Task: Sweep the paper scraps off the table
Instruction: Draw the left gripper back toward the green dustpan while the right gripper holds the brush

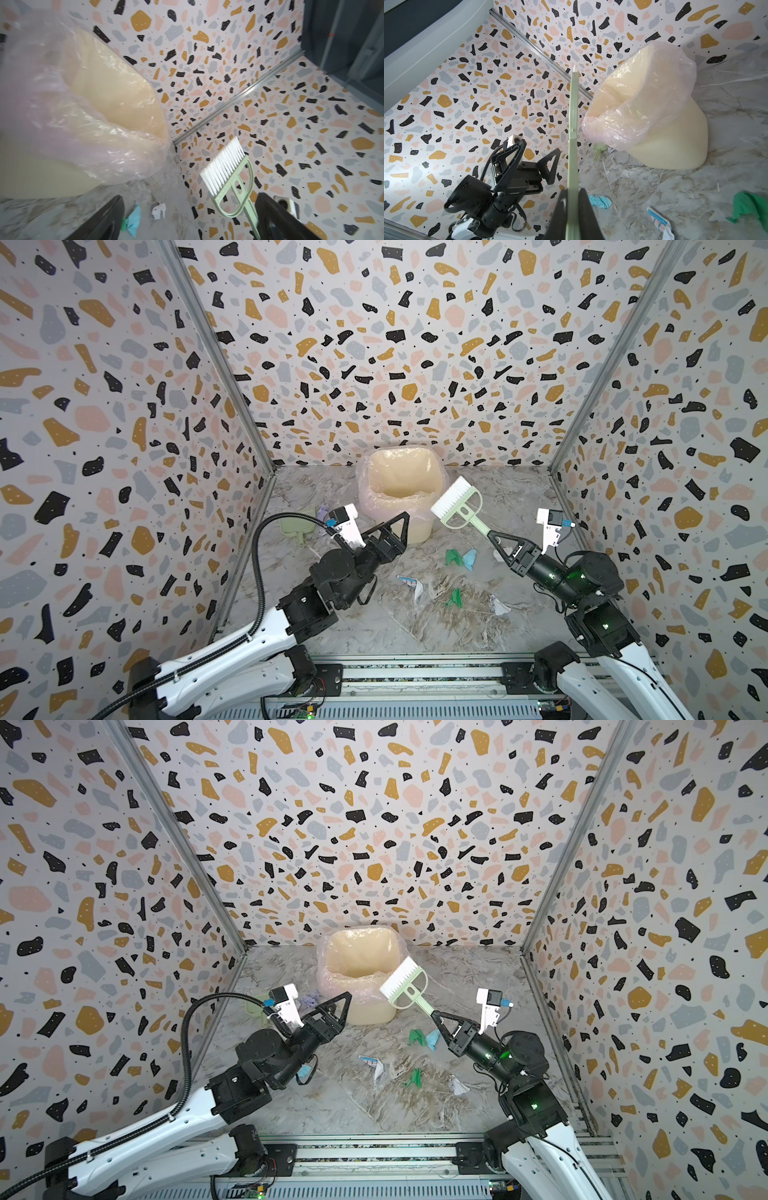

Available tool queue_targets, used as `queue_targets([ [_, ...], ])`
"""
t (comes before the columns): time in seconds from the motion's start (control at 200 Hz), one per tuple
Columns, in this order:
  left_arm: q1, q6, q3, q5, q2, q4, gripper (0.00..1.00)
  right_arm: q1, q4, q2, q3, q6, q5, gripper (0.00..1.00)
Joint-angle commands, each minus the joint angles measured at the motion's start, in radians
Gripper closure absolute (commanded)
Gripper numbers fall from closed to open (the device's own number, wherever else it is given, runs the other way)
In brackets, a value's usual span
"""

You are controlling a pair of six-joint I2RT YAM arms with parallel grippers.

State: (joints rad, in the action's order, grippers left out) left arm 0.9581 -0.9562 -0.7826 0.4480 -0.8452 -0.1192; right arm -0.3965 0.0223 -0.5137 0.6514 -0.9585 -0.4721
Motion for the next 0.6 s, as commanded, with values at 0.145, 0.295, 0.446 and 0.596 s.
queue_targets([
  [0.145,-0.234,0.148,-0.287,0.082,-0.069,0.761,0.00,0.065,-0.245,0.053,0.093,0.095,-0.001,1.00],
  [0.295,-0.443,0.297,-0.303,0.063,-0.087,0.823,0.01,0.081,-0.322,0.075,0.112,0.117,0.036,1.00],
  [0.446,-0.594,0.428,-0.273,0.065,-0.166,0.803,0.00,0.082,-0.380,0.091,0.120,0.135,0.098,1.00],
  [0.596,-0.733,0.539,-0.242,0.037,-0.272,0.722,0.00,0.083,-0.444,0.062,0.141,0.181,0.156,1.00],
])
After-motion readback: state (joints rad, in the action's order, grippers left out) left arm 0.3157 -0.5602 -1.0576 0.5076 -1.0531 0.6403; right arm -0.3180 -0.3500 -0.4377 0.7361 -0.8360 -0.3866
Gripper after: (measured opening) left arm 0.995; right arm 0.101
